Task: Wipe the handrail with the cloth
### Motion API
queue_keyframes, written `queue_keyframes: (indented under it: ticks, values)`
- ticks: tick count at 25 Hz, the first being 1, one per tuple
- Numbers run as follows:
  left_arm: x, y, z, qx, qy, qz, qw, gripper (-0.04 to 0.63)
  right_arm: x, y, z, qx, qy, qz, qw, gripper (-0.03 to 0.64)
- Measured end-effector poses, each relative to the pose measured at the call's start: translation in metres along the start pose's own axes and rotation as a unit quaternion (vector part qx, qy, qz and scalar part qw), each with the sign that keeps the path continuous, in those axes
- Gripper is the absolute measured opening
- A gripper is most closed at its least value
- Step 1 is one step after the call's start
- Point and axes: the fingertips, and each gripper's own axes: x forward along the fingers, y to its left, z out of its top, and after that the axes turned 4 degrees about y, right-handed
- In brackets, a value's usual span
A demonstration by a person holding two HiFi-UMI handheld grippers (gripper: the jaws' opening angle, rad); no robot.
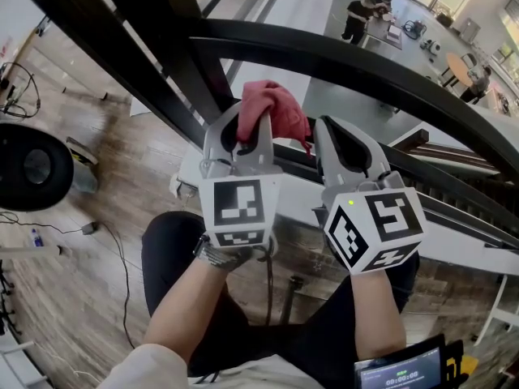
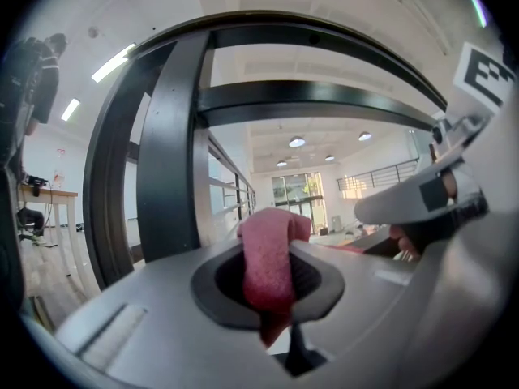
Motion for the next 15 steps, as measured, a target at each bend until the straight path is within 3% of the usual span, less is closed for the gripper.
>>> queue_keyframes:
  ticks: [15]
  values:
    - [0.003, -0.026, 0.001, 0.012, 0.004, -0.009, 0.9999, 0.034, -0.021, -0.026, -0.007, -0.004, -0.004, -0.02, 1.0, 0.002]
